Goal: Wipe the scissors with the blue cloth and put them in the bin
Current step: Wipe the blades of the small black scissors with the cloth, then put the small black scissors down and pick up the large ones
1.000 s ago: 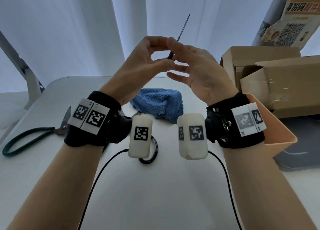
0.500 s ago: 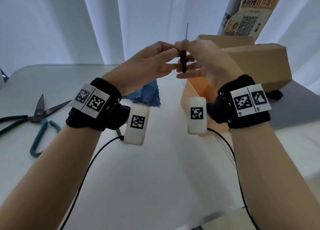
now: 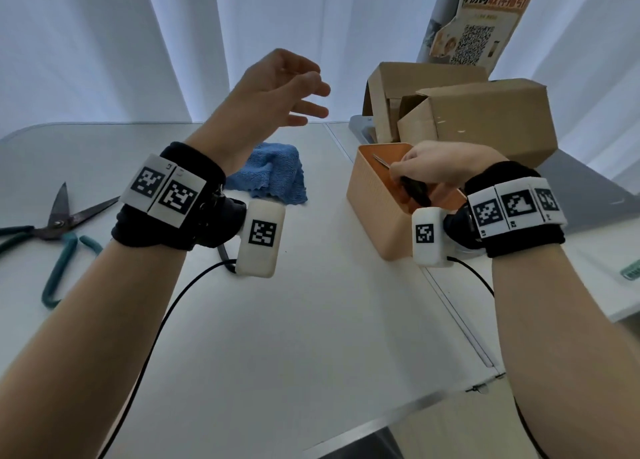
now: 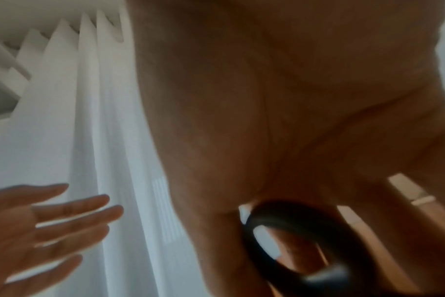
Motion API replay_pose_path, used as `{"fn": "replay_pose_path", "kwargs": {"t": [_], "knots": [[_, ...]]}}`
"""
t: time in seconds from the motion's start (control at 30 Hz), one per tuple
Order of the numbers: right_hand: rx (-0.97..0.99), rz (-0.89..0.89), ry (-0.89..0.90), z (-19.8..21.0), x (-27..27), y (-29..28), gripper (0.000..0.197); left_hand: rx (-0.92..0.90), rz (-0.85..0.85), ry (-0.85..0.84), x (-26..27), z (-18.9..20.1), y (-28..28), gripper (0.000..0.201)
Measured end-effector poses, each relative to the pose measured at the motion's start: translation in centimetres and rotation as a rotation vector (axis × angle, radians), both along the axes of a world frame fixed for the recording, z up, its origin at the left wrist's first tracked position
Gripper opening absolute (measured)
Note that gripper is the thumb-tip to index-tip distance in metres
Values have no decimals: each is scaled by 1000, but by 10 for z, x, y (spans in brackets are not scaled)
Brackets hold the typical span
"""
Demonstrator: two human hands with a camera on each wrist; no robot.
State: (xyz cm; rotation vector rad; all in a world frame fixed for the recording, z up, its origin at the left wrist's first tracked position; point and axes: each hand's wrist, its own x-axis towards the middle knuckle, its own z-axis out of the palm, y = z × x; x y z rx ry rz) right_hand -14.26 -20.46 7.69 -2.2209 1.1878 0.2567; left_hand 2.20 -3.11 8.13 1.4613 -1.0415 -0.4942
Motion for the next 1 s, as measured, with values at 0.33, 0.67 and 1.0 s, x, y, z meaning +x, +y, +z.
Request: {"fn": "replay_pose_path", "kwargs": {"t": [0.33,0.67,1.0], "knots": [[-20,135,247,-21,14,-9,44,-7,88,18,7,5,6,33],[86,191,50,-32,28,-9,44,6,124,33,22,6,14,34],[-172,135,-291,7,62,15,26,83,241,-55,55,18,48,30]]}}
